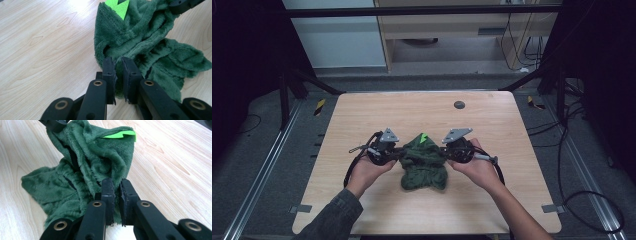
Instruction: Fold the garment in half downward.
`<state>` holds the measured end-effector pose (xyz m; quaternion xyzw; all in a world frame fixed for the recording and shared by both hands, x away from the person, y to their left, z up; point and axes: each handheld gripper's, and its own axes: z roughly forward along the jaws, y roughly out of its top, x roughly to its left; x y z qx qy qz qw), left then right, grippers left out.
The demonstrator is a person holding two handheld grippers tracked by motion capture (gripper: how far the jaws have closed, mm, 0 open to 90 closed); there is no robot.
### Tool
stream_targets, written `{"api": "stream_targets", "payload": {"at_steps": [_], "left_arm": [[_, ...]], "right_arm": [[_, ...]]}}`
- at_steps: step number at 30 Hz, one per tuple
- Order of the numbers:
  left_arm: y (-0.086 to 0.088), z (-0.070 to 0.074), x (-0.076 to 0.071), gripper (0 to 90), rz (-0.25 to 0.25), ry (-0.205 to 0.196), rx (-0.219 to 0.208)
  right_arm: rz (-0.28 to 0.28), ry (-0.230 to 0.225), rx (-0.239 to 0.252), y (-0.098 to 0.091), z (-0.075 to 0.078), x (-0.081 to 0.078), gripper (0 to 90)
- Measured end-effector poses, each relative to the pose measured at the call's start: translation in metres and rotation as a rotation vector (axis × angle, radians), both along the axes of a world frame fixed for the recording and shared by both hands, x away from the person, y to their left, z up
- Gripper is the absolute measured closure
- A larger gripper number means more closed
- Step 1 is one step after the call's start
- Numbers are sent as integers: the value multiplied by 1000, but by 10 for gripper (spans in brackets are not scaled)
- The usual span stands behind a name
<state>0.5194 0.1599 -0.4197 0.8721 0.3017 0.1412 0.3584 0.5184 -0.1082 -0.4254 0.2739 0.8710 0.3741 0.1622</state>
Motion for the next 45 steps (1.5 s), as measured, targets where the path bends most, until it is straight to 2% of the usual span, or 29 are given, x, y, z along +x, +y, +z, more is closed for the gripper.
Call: {"api": "stream_targets", "payload": {"at_steps": [20, 33, 45], "left_arm": [[1, -16, -23, 798, -23, -7, 1], [-1, -26, -33, 775, -35, -4, 4], [-1, -35, -45, 788, -28, -26, -3]], "right_arm": [[32, -12, -9, 1, -10, -25, 807], [62, -15, -33, 3, -15, -37, 780], [75, -21, -37, 0, -21, -48, 730]]}}
